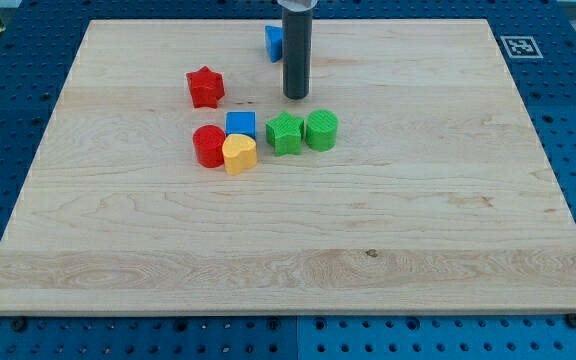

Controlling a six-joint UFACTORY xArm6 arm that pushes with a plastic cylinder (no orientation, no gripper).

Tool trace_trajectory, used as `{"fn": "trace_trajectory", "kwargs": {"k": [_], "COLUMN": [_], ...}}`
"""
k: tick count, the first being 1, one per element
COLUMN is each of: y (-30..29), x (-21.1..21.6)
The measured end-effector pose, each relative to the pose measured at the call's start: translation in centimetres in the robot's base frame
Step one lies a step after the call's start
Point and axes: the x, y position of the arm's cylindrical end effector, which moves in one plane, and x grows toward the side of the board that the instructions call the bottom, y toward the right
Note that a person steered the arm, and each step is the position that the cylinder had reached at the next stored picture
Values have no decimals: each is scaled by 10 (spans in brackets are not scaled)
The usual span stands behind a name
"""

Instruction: Push the red star into the blue triangle and yellow hexagon

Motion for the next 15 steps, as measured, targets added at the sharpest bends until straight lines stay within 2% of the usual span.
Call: {"fn": "trace_trajectory", "kwargs": {"k": [3,6,8,9,13,15], "y": [-15,-84,-116,-141,-141,-100], "x": [3,11,47,48,3,-13]}}
